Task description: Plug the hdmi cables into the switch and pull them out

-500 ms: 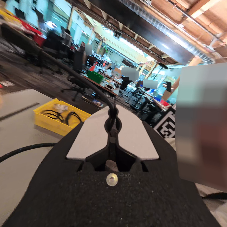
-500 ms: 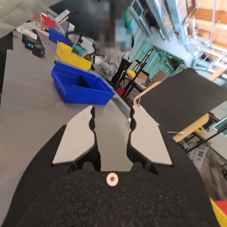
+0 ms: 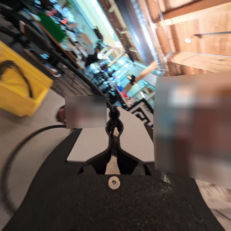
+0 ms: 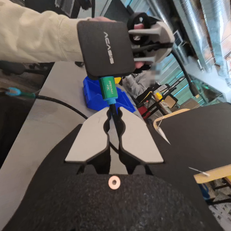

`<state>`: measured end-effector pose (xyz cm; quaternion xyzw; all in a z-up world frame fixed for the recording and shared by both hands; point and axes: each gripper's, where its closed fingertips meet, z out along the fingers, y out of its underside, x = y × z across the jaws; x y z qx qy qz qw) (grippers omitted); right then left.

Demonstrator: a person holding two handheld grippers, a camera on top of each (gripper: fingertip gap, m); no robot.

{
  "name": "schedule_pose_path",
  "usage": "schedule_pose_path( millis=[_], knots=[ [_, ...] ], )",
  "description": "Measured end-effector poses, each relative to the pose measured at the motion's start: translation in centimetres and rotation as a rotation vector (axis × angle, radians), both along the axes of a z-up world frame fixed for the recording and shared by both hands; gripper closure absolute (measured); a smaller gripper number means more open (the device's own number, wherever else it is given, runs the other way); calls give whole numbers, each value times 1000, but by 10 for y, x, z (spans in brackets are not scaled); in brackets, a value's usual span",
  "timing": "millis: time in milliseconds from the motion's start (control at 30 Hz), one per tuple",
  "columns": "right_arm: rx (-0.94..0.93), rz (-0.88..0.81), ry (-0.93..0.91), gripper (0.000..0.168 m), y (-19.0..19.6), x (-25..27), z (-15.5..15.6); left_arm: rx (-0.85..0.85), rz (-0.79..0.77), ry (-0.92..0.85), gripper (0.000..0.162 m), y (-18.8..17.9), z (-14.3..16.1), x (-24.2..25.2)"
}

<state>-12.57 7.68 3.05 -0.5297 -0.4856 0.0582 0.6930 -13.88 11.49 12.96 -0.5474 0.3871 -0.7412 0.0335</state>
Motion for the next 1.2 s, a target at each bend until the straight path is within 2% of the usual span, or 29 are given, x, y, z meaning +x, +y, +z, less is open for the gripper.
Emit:
schedule_pose_path(
  millis=[33,133,200,333,400,467,533,667,767,833,900,933,1033,1100,1167,1200],
  knots=[
    [-61,-17,-8,161,1,3,-8,43,69,56,159,20,-22,1],
    [-244,-52,29,162,5,9,-23,203,174,253,149,60,-94,-4],
    [-307,-67,8,162,9,9,-33,221,175,285,144,65,-121,-10],
    [-380,-32,9,161,10,-5,-41,45,151,97,144,59,-124,-26],
    [-357,64,25,162,1,-19,-35,-110,19,-57,144,45,-118,-43],
    [-319,199,93,162,-13,-35,-23,-340,-154,-211,144,35,-107,-63],
    [-320,269,143,162,-20,-41,-16,-489,-279,-276,141,31,-105,-76],
    [-308,344,293,162,-27,-32,6,-467,-327,-227,139,21,-119,-76],
    [-254,284,375,162,-19,-10,22,-507,-308,-203,137,26,-121,-70],
    [-268,140,312,162,-1,6,16,-393,-210,-136,137,28,-129,-60],
    [-300,5,195,162,15,20,0,-206,-98,-62,137,30,-131,-54],
    [-323,-52,144,162,21,25,-9,-47,-25,6,137,31,-137,-50],
    [-421,-191,10,162,39,34,-36,575,244,175,134,48,-153,-49],
    [-497,-278,-99,162,52,38,-56,903,375,147,124,54,-145,-48],
    [-550,-329,-172,162,62,37,-68,1158,508,111,104,58,-136,-44],
    [-565,-335,-186,162,66,33,-71,1265,541,105,104,57,-136,-42]
  ],
)
